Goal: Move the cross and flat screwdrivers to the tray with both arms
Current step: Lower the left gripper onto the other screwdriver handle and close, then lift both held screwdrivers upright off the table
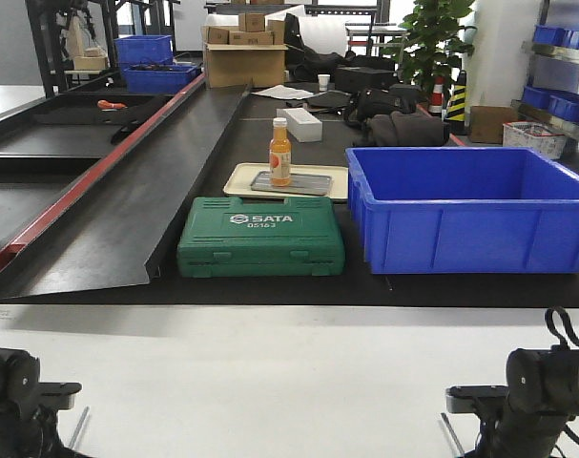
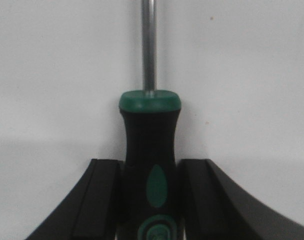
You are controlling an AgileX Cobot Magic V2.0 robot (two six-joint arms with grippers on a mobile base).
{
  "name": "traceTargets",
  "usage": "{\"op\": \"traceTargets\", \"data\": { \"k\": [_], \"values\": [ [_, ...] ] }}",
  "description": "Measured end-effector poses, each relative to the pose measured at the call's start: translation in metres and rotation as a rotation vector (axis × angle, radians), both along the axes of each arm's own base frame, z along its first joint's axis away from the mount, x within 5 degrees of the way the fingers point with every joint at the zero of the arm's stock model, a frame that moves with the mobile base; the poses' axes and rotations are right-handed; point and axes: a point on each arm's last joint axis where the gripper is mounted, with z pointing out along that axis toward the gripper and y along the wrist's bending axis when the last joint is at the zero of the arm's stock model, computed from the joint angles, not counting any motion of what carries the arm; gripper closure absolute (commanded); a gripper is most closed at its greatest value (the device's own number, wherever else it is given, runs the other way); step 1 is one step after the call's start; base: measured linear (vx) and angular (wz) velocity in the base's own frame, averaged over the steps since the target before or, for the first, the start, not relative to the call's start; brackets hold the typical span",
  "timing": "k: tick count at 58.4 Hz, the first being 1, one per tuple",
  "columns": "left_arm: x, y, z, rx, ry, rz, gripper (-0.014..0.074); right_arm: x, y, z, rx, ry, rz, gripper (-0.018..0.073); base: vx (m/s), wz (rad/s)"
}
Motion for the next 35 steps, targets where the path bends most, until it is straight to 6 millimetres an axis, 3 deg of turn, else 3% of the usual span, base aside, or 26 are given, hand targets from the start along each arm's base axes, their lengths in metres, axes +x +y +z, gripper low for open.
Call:
{"op": "traceTargets", "data": {
  "k": [24,35],
  "values": [
    [0.0017,-0.0005,-0.0077,-0.004,0.011,0.022,0.0043,-0.0002,0.0002,0.0000,0.001,0.001,0.020,0.0567,0.00,0.00],
    [0.0018,-0.0007,-0.0080,-0.006,0.011,0.026,0.0110,-0.0002,0.0002,0.0000,0.002,0.001,0.020,0.0567,0.00,0.00]
  ]
}}
